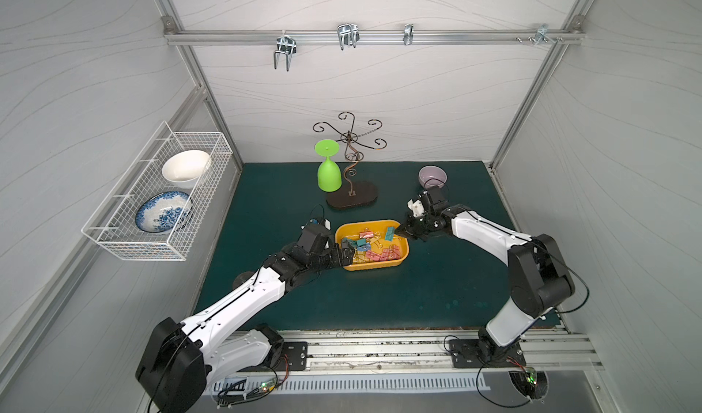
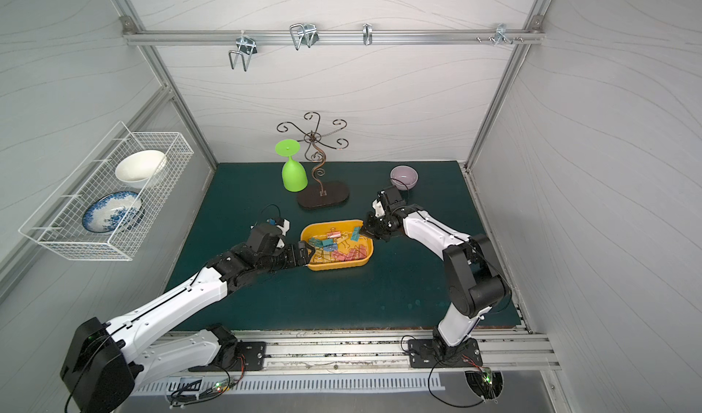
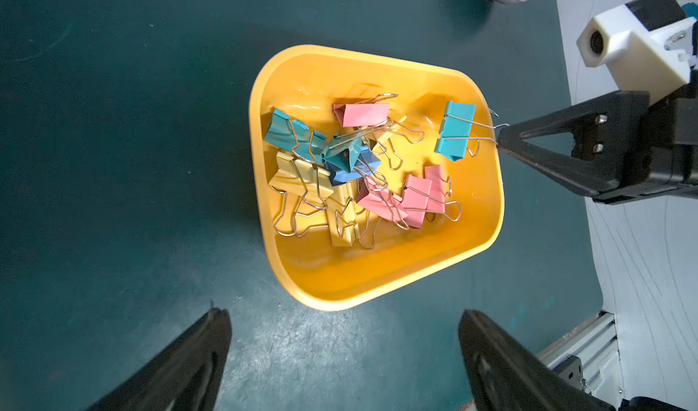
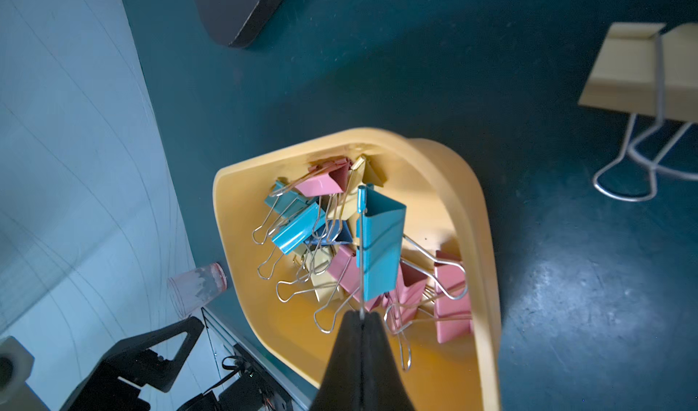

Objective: Take out the binder clips from the storage box
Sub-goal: Pick up the binder clip from the storage box, then place the binder clip at the center of the board.

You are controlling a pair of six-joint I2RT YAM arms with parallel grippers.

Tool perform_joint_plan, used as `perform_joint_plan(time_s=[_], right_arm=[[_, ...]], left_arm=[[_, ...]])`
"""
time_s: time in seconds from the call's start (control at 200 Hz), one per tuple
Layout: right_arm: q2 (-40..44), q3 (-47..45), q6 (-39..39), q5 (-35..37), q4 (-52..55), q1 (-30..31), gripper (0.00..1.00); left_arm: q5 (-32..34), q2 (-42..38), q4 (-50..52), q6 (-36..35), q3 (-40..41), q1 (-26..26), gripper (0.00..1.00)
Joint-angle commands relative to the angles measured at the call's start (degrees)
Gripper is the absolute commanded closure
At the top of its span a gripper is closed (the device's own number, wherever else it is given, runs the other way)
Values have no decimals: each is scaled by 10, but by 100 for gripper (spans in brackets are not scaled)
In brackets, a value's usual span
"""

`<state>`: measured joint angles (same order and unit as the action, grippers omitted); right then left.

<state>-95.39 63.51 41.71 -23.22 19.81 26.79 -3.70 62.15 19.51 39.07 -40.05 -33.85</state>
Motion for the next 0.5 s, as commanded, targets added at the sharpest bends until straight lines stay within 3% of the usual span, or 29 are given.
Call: perform_joint_plan(time_s=[0.0, 0.215, 0.495], right_arm=[[30, -1, 19, -18, -26, -1, 100], [112, -27, 30, 13, -32, -13, 100], [229, -124, 103, 94, -54, -99, 100]], left_arm=[[-18, -4, -23, 1, -13, 3, 1], [-50, -5, -46, 2, -28, 2, 1], [-74, 55, -79, 7, -73, -35, 1]])
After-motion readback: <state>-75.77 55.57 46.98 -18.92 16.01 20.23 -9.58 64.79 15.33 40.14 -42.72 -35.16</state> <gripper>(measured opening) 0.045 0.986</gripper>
